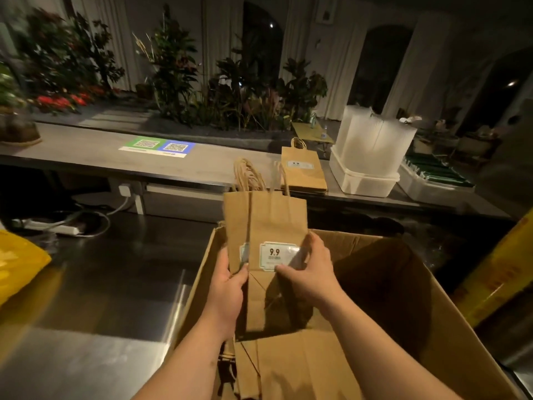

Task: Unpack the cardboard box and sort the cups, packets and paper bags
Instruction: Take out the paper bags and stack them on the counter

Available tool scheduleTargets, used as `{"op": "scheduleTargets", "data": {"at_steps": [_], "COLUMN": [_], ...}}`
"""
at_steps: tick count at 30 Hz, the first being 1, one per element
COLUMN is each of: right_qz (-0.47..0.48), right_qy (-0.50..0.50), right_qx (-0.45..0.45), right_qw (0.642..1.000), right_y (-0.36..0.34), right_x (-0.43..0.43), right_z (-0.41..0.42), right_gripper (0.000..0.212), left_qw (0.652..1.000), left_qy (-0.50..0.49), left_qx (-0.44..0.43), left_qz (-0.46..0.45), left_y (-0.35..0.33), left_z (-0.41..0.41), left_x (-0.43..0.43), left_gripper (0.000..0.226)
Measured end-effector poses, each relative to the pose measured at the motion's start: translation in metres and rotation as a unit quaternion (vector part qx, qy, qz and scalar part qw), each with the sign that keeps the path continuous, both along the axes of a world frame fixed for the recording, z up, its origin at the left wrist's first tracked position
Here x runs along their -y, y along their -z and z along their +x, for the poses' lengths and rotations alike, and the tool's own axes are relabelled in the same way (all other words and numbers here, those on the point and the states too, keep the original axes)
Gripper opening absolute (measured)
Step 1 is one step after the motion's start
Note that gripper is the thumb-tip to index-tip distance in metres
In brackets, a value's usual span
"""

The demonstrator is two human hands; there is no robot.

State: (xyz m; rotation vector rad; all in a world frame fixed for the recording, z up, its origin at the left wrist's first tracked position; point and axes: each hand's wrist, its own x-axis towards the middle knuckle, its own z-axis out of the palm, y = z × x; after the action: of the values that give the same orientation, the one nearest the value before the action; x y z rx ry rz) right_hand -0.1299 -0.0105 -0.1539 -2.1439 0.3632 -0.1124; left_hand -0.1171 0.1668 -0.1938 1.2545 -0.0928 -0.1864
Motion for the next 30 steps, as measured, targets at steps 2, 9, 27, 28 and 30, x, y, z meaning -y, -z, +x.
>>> {"op": "scheduleTargets", "data": {"at_steps": [2, 9, 27, 28, 30], "right_qz": [0.206, 0.251, 0.251, 0.252, 0.261], "right_qy": [-0.025, -0.072, -0.165, -0.161, -0.166], "right_qx": [-0.041, 0.041, 0.201, 0.206, 0.203], "right_qw": [0.977, 0.964, 0.932, 0.932, 0.929], "right_y": [0.002, -0.016, 0.003, 0.003, 0.006], "right_x": [0.000, -0.039, -0.124, -0.124, -0.126], "right_z": [-0.006, -0.004, 0.010, 0.008, 0.006], "right_gripper": [0.075, 0.061, 0.039, 0.039, 0.038], "left_qw": [1.000, 0.986, 0.938, 0.942, 0.947], "left_qy": [0.026, 0.002, -0.174, -0.160, -0.151], "left_qx": [0.008, 0.087, 0.217, 0.213, 0.206], "left_qz": [0.007, 0.140, 0.208, 0.204, 0.195], "left_y": [-0.006, -0.043, -0.036, -0.034, -0.030], "left_z": [-0.001, -0.001, -0.003, -0.002, -0.001], "left_x": [0.000, -0.030, -0.107, -0.107, -0.108], "left_gripper": [0.036, 0.046, 0.063, 0.063, 0.065]}}
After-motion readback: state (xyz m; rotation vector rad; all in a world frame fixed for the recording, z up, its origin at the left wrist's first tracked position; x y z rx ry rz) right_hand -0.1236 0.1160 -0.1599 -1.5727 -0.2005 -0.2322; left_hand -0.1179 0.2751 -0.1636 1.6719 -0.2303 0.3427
